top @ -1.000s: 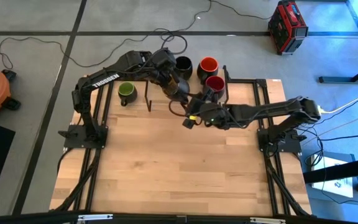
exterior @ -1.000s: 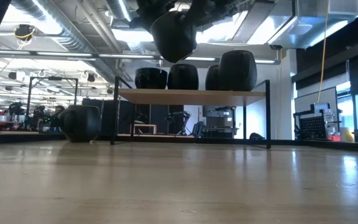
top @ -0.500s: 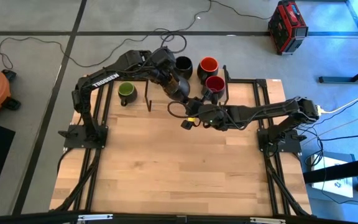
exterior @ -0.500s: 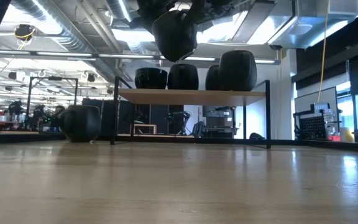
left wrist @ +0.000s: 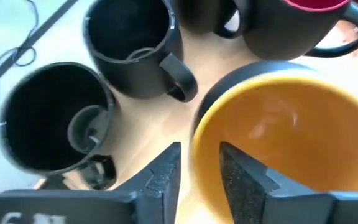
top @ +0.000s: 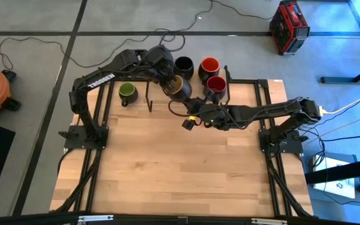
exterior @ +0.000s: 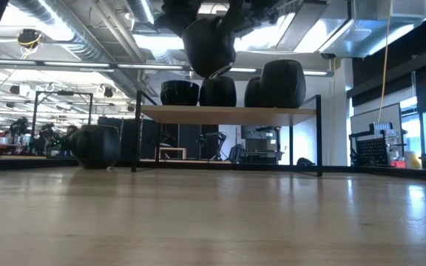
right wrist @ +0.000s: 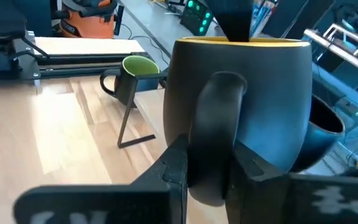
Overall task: Place coffee mugs
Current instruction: Put the yellow mug on the shelf
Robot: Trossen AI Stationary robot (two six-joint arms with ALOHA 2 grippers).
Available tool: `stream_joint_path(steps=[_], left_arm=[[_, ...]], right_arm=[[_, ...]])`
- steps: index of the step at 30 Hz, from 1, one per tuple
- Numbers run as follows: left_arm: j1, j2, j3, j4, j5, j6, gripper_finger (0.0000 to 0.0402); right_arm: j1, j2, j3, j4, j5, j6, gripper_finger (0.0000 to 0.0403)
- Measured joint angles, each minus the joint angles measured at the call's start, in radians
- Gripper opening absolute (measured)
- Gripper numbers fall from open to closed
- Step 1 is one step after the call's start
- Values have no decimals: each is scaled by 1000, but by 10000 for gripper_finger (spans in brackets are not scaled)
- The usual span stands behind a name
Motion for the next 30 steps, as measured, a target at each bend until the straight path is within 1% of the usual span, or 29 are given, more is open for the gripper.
stream_joint_path(steps=[3,7,12,14,18,22,24,28,30], left_arm=[[5,-30,0,-9,-28,32,115],[7,-94,0,-11,-75,91,117],[7,-174,-1,-42,-80,156,118],[7,-210,-2,-64,-81,158,118],[-4,-275,-8,-85,-82,159,118],[-26,-344,-62,-79,-82,162,118],[-32,-377,-100,-67,-81,166,118],[-34,-441,-192,-28,-81,211,118],[-34,-470,-243,20,-73,241,118]], right_arm=[[13,-12,0,-17,11,54,44],[38,-40,0,-62,42,139,44],[89,-63,0,-110,116,215,44],[113,-63,0,-125,155,249,44],[160,-63,0,-171,190,341,44],[202,-63,0,-213,282,446,44],[216,-63,0,-215,316,465,44],[229,-41,1,-198,365,547,44],[231,-9,1,-169,419,574,44]])
